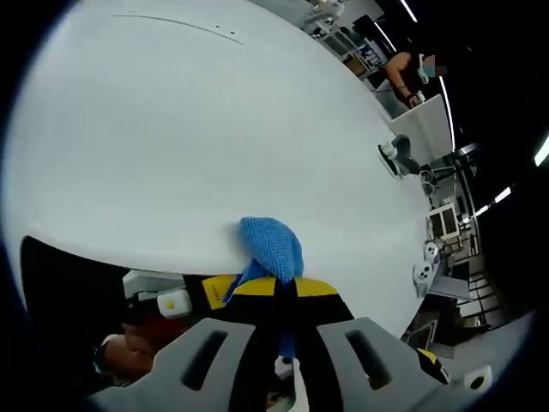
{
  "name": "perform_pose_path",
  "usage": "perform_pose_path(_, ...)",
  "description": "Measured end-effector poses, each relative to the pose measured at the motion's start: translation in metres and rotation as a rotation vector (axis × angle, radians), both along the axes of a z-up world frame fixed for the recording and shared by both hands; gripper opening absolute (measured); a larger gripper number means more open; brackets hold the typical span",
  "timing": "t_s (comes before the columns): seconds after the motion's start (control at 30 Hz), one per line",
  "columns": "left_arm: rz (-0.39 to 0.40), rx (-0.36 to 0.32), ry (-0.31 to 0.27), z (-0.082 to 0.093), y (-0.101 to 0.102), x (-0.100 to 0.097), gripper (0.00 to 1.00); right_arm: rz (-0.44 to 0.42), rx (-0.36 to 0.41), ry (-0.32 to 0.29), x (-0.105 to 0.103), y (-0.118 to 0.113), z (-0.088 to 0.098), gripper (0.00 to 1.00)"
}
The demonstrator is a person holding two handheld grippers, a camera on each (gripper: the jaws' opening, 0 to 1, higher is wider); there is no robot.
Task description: Wipe the mirror surface with the cleaning cloth until all visible marks leave the cleaned area.
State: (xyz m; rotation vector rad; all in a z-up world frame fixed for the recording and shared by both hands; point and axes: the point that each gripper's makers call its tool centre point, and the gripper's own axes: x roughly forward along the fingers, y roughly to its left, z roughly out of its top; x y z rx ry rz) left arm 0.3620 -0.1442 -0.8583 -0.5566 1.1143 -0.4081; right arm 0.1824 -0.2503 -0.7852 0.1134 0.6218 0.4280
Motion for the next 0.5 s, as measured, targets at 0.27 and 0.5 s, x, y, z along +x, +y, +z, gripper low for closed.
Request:
perform_pose_path(0.27,0.007,0.000,0.001,0.0002,0.0039,-0.0034,0.03,-0.008,0.000,-0.003,0.0024,-0.0002,0.0031,0.99)
perform_pose_path(0.5,0.015,-0.007,0.007,0.0003,0.0040,-0.0097,0.03,0.008,-0.006,-0.017,0.0044,0.0073,0.0088,0.99)
